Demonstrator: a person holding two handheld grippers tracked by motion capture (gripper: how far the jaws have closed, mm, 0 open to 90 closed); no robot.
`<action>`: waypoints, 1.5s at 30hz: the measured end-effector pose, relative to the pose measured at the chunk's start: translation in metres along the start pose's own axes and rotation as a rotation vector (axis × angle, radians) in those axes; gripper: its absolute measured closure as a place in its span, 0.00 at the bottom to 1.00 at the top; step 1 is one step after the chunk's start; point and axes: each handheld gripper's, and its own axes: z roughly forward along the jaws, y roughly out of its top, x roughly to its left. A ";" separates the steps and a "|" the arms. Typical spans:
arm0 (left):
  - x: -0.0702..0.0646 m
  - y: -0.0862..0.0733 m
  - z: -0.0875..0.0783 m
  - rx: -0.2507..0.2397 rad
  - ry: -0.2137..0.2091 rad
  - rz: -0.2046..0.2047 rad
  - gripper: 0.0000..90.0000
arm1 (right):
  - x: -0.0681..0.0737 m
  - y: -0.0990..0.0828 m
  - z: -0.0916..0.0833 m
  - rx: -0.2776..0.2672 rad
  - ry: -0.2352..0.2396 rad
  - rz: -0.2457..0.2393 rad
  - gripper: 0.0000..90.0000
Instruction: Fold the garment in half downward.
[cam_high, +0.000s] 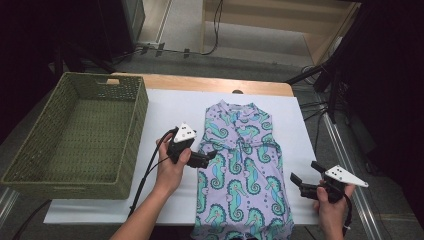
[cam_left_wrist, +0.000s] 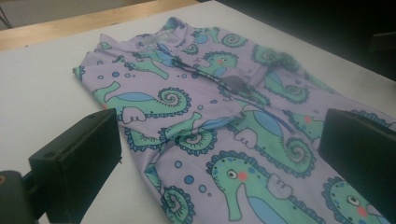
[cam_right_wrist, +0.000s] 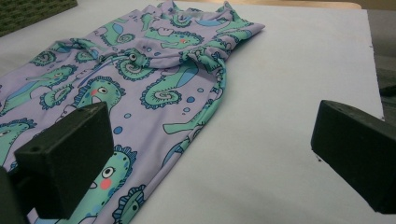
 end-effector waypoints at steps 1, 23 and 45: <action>0.002 0.001 0.002 0.003 0.001 -0.001 0.00 | 0.000 0.000 0.000 0.000 0.000 0.001 0.00; 0.037 0.022 0.045 0.051 0.055 -0.073 0.08 | 0.001 0.000 0.001 0.005 0.002 -0.005 0.00; 0.063 0.034 0.078 0.136 0.100 -0.124 0.27 | 0.001 0.000 0.002 0.010 0.007 -0.004 0.00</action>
